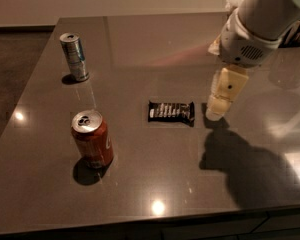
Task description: Move rxbar chocolate near coke can
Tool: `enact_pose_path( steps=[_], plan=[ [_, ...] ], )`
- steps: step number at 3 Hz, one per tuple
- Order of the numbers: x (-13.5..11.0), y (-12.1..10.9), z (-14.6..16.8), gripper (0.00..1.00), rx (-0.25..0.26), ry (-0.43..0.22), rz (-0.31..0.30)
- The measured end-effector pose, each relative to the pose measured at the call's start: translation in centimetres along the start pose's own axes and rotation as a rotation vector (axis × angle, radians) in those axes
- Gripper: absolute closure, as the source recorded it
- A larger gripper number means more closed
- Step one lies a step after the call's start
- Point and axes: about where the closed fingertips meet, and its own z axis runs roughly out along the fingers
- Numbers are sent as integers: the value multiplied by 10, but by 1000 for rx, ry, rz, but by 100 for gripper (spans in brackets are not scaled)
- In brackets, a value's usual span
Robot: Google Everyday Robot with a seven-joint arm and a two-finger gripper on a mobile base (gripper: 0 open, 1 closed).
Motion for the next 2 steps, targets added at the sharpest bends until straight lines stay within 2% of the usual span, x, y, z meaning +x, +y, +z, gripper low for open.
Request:
enact_pose_path(
  steps=[1,2],
  plan=[
    [-21,-1,35,0,-29,-23,-49],
    [-27,1,61,0,-55,-29,-74]
  ],
)
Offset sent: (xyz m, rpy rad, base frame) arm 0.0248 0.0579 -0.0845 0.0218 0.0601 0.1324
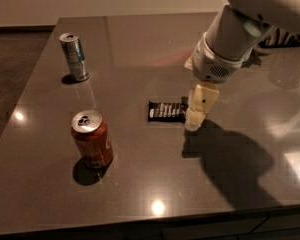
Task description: Move rxbar chocolate near coke can
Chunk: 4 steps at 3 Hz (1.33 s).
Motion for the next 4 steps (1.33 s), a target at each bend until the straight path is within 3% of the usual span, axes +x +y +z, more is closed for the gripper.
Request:
enact_pose_path(
  steps=[2,4],
  plan=[
    [-5,6,42,0,-61,17,-31],
    [-15,11,65,41,-129,45,-40]
  ],
)
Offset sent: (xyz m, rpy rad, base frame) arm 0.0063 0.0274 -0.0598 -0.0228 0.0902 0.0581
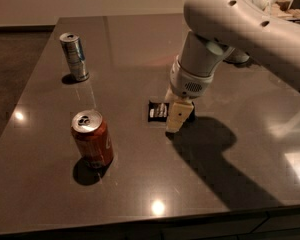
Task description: Move rxbar chocolate near coke can
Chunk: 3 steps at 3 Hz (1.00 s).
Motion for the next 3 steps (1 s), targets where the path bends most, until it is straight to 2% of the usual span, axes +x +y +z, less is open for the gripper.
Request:
enact_pose_path(
  steps=[1,2,3],
  plan=[
    [-3,5,1,64,-26,5,-5],
    [-5,11,-2,96,-33,1,-11],
    [-24,38,-20,100,-45,-22,-51]
  ],
)
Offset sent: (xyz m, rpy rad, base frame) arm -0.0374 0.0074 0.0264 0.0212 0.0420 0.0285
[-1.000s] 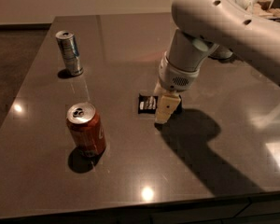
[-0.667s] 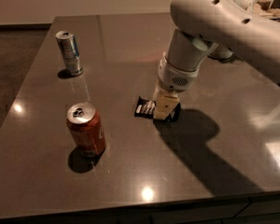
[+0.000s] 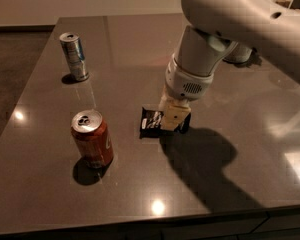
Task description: Move rxbar chocolate near coke can
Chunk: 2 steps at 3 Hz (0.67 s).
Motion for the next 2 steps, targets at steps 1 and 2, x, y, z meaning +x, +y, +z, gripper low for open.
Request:
enact_pose_path(
  steps=[1,2],
  plan=[
    [-22,28,-10,100,-17,-17,-61],
    [-39,48,-11,100,-35,-16,-119]
  ],
)
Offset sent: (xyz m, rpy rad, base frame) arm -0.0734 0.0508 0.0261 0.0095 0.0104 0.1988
